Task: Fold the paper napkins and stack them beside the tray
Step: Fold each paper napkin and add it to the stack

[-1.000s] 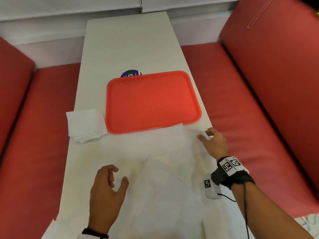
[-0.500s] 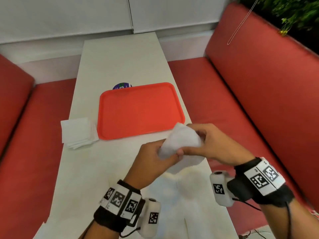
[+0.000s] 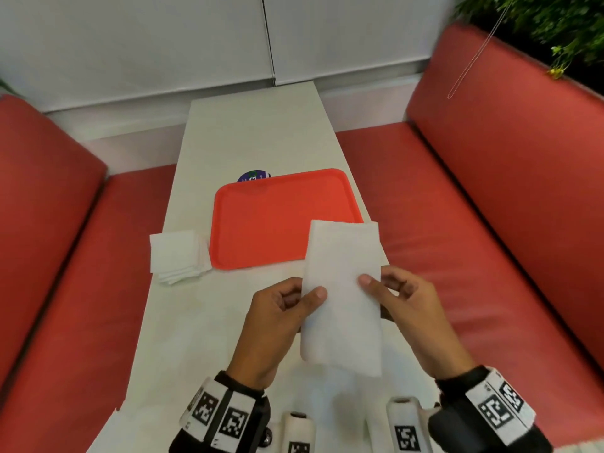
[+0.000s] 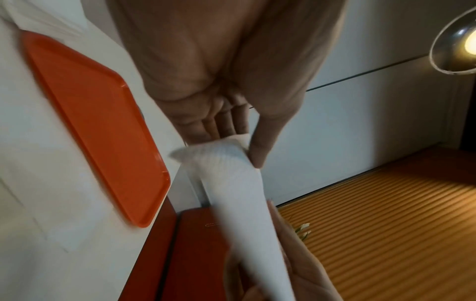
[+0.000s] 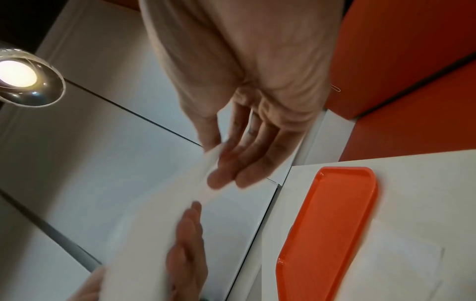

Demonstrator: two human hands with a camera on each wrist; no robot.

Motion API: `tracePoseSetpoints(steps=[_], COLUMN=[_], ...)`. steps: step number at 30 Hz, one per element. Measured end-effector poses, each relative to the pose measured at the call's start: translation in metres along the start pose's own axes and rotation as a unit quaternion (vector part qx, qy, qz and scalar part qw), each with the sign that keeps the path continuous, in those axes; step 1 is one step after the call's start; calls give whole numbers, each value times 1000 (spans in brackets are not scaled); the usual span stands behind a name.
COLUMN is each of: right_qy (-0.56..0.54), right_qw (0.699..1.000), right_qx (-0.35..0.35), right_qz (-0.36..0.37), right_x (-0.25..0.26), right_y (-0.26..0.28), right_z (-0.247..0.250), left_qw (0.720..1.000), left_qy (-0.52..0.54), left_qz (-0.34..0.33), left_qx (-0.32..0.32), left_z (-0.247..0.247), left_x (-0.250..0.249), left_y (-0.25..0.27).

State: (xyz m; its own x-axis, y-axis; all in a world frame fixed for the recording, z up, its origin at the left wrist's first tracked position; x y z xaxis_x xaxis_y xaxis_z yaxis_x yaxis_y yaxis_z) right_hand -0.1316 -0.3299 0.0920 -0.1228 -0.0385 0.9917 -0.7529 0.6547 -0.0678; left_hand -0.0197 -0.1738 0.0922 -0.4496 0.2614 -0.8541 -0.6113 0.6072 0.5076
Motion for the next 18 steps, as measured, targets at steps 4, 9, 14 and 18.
tracePoseSetpoints(steps=[4, 9, 14, 18], right_qy=[-11, -36, -60, -33], right_qw=[999, 998, 997, 999], right_qx=[47, 38, 33, 36], right_qz=[-2, 16, 17, 24], right_x=[3, 6, 11, 10], right_y=[8, 12, 16, 17], right_z=[-9, -8, -8, -2], left_qw=[1000, 1000, 998, 995], left_qy=[16, 2, -10, -35], left_qz=[4, -22, -51, -84], left_qx=[-12, 2, 28, 32], left_z=[6, 6, 3, -1], left_x=[6, -2, -14, -21], left_y=[3, 7, 15, 19])
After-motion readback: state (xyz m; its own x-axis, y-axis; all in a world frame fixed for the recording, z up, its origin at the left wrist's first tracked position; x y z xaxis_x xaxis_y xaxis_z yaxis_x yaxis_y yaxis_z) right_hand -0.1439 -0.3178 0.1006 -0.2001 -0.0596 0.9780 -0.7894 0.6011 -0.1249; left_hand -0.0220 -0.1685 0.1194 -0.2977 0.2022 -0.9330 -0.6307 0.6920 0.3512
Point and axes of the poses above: each hand's wrist, its own y-axis away from the middle knuckle, its own z-axis out of the back of the hand, x = y × z, the point moved 10 cm from there along -y, towards the middle knuckle, and after that the axes turned 15 degrees about z, right-handed, at the moved point
